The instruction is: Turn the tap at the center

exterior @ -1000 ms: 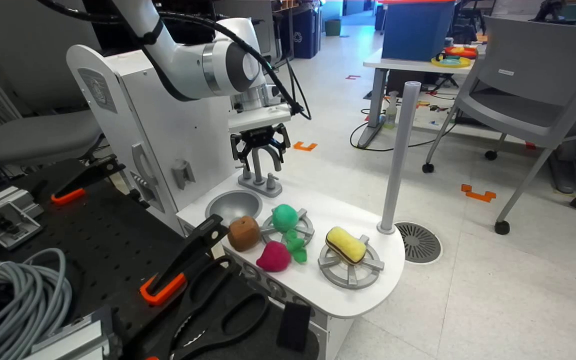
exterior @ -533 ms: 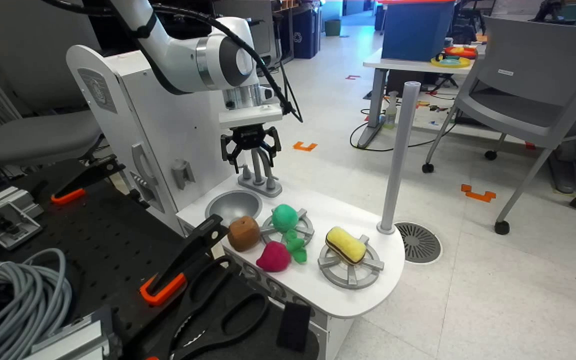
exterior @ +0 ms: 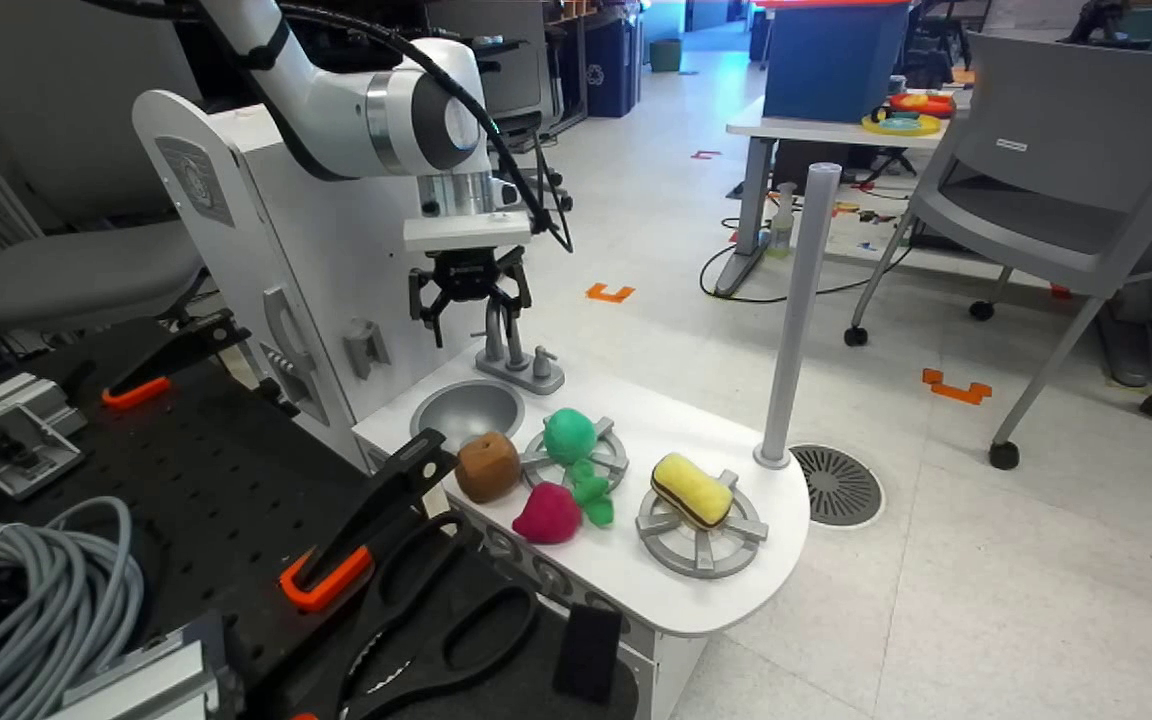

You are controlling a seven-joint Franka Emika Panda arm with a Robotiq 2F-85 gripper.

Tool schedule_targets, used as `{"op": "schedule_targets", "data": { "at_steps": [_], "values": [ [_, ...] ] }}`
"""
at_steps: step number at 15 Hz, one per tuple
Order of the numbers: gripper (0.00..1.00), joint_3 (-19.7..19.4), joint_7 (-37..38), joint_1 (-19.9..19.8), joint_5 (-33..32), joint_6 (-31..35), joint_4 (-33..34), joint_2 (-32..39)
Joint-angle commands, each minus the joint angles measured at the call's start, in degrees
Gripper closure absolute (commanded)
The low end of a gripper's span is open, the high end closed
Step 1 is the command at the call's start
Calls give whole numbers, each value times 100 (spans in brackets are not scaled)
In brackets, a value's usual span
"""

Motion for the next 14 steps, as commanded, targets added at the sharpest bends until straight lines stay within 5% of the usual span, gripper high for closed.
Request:
{"op": "schedule_targets", "data": {
  "at_steps": [1,8,14],
  "values": [
    [0,146,112,66,276,-380,113,28],
    [0,552,183,-132,1099,-1533,68,-293],
    [0,188,620,-268,1170,-1936,-430,-1070]
  ]
}}
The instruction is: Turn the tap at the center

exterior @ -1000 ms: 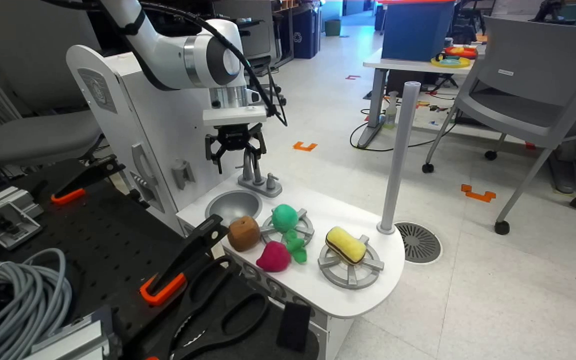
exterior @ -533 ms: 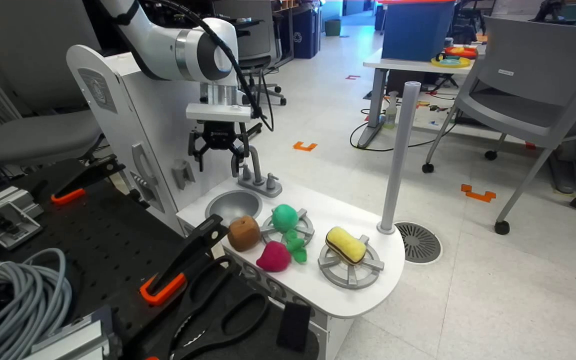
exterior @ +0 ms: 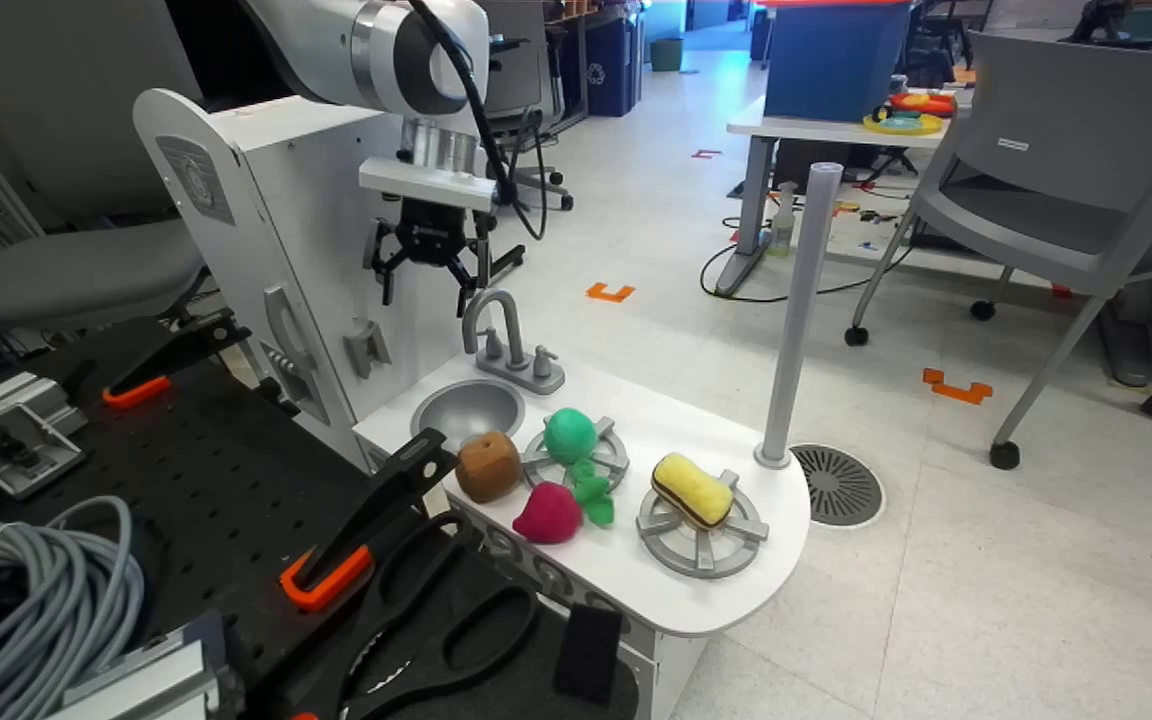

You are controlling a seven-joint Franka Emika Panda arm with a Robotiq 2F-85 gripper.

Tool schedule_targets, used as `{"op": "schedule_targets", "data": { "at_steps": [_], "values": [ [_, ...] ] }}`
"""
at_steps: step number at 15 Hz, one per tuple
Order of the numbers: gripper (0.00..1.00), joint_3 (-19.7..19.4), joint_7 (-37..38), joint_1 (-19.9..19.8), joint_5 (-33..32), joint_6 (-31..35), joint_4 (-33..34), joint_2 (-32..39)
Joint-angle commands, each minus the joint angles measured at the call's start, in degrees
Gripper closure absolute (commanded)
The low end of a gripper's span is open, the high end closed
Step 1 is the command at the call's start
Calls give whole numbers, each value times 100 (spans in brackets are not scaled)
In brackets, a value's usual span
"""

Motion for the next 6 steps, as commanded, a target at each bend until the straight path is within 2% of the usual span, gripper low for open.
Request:
{"op": "schedule_targets", "data": {
  "at_steps": [1,2,6],
  "values": [
    [0,-369,488,-108,9,-851,-557,-819],
    [0,-206,215,-48,25,-453,-83,-252],
    [0,-245,210,-70,18,-525,-118,-312]
  ]
}}
